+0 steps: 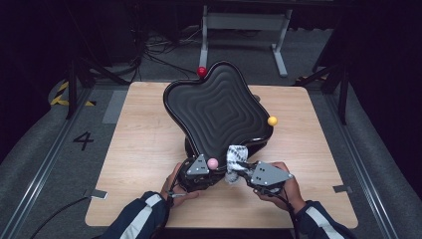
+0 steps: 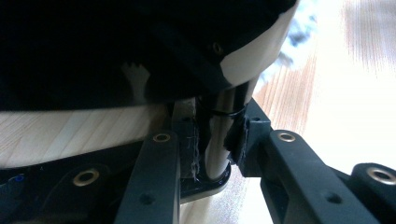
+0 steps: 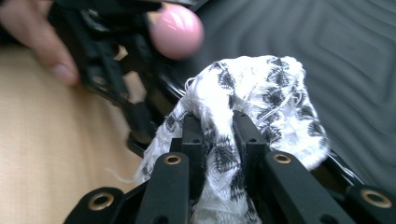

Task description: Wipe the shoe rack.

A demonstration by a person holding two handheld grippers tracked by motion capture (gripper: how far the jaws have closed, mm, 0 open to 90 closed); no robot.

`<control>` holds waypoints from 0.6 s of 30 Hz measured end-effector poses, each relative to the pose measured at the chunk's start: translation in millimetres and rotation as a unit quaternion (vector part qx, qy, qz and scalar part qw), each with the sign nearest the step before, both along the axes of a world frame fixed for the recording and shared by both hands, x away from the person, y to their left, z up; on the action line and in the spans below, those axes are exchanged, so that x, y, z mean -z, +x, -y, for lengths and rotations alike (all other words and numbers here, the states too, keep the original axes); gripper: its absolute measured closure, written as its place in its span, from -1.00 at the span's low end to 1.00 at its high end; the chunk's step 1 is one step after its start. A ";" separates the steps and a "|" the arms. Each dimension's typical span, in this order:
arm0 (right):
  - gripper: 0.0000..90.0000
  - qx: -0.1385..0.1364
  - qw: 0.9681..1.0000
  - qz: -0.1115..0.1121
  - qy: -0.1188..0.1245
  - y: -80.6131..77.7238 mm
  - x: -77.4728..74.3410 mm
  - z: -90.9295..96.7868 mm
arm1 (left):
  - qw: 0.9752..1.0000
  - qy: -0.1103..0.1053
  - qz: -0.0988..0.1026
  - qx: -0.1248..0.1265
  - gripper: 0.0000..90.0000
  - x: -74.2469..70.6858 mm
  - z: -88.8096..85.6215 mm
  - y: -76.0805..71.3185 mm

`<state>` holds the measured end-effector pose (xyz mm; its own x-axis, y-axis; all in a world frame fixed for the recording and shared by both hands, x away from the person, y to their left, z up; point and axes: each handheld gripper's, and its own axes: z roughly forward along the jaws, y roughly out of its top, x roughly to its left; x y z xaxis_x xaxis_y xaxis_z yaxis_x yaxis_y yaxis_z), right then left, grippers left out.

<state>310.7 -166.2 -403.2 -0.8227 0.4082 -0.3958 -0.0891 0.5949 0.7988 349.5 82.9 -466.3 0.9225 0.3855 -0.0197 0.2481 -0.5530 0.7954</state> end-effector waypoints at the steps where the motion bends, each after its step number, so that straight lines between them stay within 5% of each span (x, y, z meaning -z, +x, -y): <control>1: 0.73 -0.005 1.000 -0.001 -0.001 -2.1 -0.2 -3.8 | 1.000 -0.003 -0.001 -0.001 0.64 0.4 -0.1 -0.1; 11: 0.72 -0.032 0.999 -0.009 -0.004 -13.3 4.3 -26.8 | 1.000 -0.007 -0.001 -0.002 0.64 1.3 -0.4 0.1; 18: 0.74 -0.028 0.999 -0.015 0.011 -9.2 2.1 -21.6 | 1.000 -0.010 -0.002 -0.004 0.64 1.8 -0.1 -0.2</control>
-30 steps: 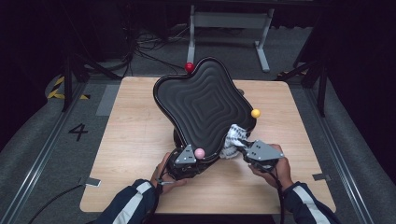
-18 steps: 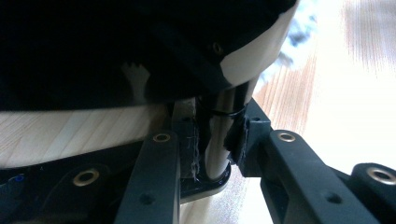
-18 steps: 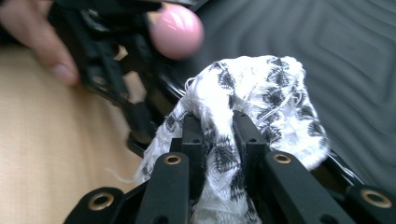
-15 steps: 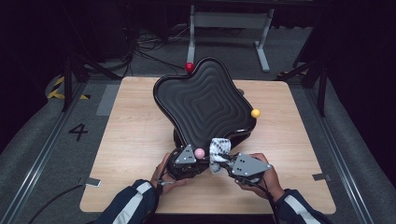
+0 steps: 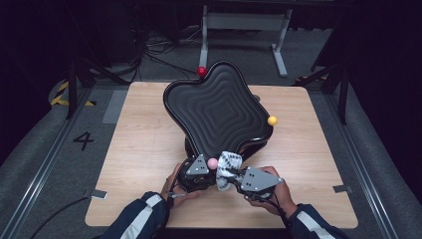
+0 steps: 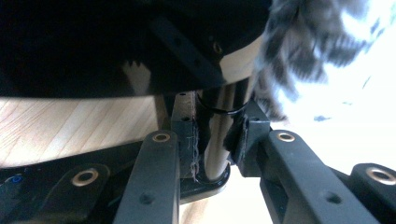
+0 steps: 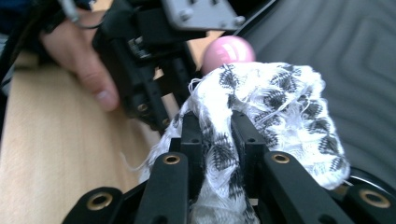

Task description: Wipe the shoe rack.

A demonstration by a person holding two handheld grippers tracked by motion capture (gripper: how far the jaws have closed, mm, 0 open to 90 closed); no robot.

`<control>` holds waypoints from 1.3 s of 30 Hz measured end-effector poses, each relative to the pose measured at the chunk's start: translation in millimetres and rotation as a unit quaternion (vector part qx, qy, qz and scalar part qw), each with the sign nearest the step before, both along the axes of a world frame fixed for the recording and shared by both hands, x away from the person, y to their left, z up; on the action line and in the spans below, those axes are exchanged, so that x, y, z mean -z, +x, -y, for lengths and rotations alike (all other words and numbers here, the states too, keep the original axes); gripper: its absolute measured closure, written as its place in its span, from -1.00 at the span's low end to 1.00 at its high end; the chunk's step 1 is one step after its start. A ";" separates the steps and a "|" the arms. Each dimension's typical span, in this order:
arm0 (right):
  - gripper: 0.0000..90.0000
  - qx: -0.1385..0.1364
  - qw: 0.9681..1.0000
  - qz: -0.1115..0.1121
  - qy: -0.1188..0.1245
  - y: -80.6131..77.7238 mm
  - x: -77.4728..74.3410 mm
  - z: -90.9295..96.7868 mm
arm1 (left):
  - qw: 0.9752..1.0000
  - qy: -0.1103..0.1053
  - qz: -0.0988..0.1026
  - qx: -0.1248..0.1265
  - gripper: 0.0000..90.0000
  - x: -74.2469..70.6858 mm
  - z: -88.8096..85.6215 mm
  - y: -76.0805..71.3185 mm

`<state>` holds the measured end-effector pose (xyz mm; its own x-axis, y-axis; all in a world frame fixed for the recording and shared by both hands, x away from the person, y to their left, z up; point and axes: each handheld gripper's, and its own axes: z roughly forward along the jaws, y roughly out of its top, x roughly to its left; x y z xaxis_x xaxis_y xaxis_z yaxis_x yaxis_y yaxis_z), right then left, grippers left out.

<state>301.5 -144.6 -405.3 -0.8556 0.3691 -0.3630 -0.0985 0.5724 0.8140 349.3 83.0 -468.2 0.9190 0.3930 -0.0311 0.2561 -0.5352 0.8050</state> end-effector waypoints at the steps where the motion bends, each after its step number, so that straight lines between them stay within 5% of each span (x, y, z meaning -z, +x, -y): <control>1: 0.74 0.004 1.000 0.004 0.007 0.8 -0.5 1.8 | 1.000 -0.002 0.000 0.000 0.64 0.3 0.0 0.1; 9: 0.74 0.040 0.999 0.021 0.027 13.6 -4.4 15.9 | 1.000 -0.004 0.001 0.001 0.64 1.0 -1.0 1.5; 20: 0.74 0.123 0.991 0.026 0.043 51.5 -16.0 37.7 | 1.000 0.001 0.006 0.000 0.64 1.1 -0.5 0.6; 32: 0.73 0.070 0.996 0.032 0.037 54.0 -22.3 -0.4 | 1.000 -0.001 0.010 -0.001 0.64 1.7 0.4 0.1; 39: 0.72 0.044 0.999 0.027 0.010 56.0 -19.7 -21.5 | 1.000 0.002 0.010 -0.001 0.64 1.5 -0.2 0.4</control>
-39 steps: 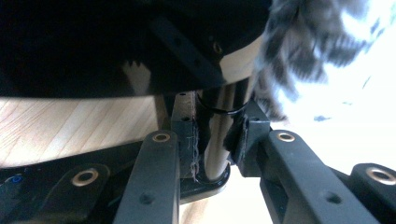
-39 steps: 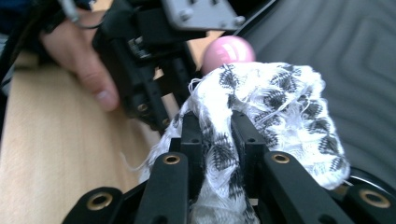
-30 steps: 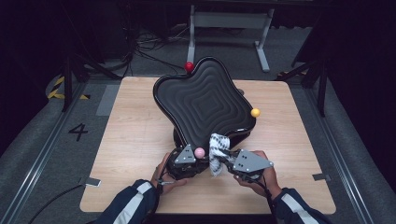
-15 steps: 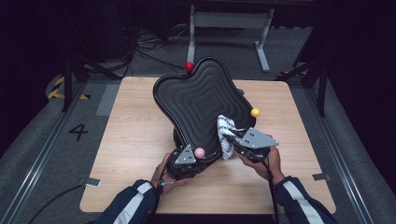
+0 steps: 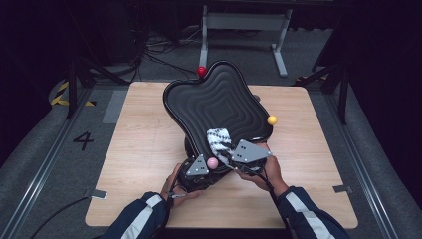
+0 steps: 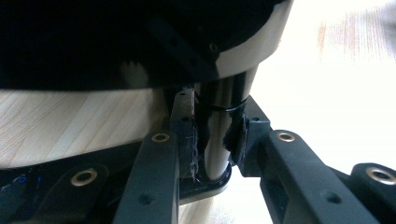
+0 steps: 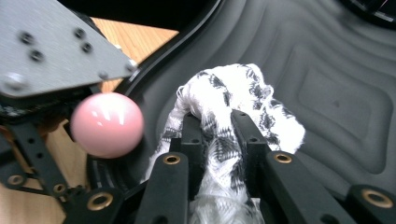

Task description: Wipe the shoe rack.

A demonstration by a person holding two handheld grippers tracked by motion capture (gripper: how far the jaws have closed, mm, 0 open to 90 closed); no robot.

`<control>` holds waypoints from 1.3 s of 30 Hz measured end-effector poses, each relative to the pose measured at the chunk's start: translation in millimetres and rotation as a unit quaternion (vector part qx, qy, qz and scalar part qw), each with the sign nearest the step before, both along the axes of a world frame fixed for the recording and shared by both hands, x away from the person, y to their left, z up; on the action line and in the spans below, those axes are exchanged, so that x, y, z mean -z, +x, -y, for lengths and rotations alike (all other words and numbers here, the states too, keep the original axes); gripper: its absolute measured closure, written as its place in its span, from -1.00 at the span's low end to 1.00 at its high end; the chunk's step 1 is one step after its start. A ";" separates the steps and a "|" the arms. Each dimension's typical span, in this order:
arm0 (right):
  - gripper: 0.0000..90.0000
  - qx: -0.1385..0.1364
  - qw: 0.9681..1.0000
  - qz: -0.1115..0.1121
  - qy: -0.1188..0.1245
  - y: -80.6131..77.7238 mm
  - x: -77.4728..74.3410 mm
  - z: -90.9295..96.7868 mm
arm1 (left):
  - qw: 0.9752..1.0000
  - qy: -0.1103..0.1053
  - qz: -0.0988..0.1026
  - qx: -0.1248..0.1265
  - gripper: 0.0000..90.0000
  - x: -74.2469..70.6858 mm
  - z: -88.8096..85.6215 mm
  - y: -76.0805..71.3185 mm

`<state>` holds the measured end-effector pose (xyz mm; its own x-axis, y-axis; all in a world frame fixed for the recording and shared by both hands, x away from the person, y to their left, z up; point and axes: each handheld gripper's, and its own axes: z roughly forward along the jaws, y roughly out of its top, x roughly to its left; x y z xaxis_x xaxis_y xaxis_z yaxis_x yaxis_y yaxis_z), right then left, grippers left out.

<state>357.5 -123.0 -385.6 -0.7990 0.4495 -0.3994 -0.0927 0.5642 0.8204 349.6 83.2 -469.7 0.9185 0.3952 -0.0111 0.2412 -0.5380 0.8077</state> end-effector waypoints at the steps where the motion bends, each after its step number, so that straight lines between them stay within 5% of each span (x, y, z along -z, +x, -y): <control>1: 0.72 0.004 1.000 -0.005 0.001 3.0 1.1 0.5 | 1.000 0.000 0.000 0.002 0.64 0.0 -0.2 0.3; 14: 0.72 0.075 0.997 -0.012 0.010 31.5 4.9 27.8 | 1.000 0.003 0.003 0.002 0.64 0.0 0.0 -0.5; 26: 0.72 0.169 0.985 -0.031 0.021 55.5 9.5 72.5 | 1.000 -0.001 0.005 0.001 0.64 0.8 -0.6 -0.8; 39: 0.72 0.206 0.978 -0.032 0.018 60.2 10.3 92.4 | 1.000 0.002 0.008 -0.014 0.63 0.2 -2.9 -0.8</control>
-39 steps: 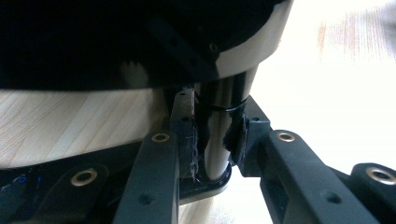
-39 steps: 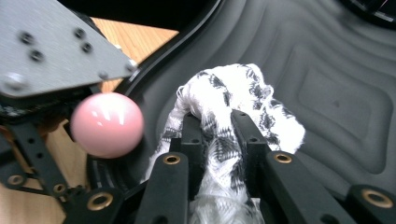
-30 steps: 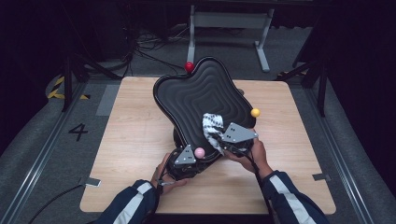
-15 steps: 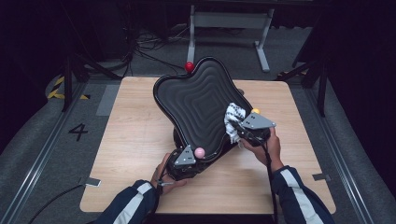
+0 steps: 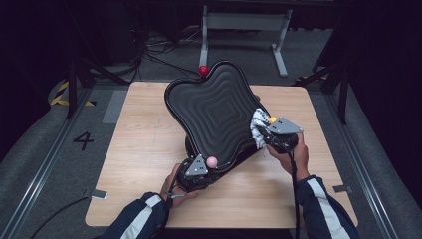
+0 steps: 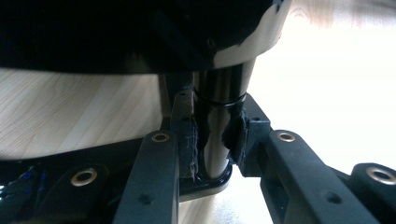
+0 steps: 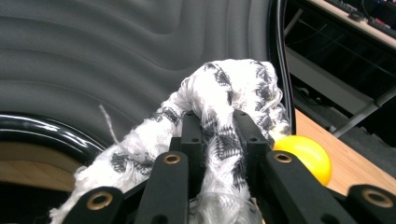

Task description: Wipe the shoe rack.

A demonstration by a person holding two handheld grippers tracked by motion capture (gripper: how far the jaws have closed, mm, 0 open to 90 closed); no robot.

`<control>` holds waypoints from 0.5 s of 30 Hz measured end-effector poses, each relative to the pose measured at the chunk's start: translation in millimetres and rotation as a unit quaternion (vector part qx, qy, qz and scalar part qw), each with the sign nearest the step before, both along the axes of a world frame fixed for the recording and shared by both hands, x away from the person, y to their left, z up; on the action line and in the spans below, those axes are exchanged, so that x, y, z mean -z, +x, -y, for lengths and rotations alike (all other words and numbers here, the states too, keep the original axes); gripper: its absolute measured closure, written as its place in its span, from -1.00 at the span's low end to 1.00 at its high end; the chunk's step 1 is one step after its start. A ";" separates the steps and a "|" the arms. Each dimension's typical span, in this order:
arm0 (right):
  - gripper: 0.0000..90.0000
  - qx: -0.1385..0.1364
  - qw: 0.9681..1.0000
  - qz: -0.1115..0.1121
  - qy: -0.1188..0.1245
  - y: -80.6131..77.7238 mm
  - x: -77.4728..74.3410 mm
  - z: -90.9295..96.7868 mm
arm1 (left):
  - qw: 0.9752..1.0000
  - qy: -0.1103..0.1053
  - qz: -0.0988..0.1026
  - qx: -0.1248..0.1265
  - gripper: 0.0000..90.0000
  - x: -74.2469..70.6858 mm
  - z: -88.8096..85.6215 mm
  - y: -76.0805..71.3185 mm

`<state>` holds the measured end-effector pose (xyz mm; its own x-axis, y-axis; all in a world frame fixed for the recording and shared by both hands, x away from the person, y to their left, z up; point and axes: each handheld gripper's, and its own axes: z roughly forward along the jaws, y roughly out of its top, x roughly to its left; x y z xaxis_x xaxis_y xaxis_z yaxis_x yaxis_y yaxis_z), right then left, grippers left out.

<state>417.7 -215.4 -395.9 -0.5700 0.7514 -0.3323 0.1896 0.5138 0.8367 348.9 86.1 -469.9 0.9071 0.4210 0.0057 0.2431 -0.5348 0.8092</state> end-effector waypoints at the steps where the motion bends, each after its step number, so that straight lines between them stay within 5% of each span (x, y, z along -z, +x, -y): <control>1: 0.72 0.002 1.000 0.000 0.000 0.6 0.0 1.7 | 1.000 0.000 0.000 -0.003 0.63 0.0 -0.1 -0.2; 8: 0.74 0.023 1.000 0.009 -0.013 -10.2 0.9 -2.0 | 1.000 -0.014 -0.007 -0.017 0.63 2.2 -5.2 2.8; 15: 0.74 -0.005 1.000 -0.006 0.000 -15.1 -1.9 0.7 | 1.000 -0.013 -0.008 -0.025 0.64 2.9 -7.2 1.2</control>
<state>402.6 -216.0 -394.0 -0.5808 0.7461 -0.3257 0.1948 0.5159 0.8342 350.1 93.3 -472.8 0.8848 0.4655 -0.0203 0.2819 -0.5002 0.8187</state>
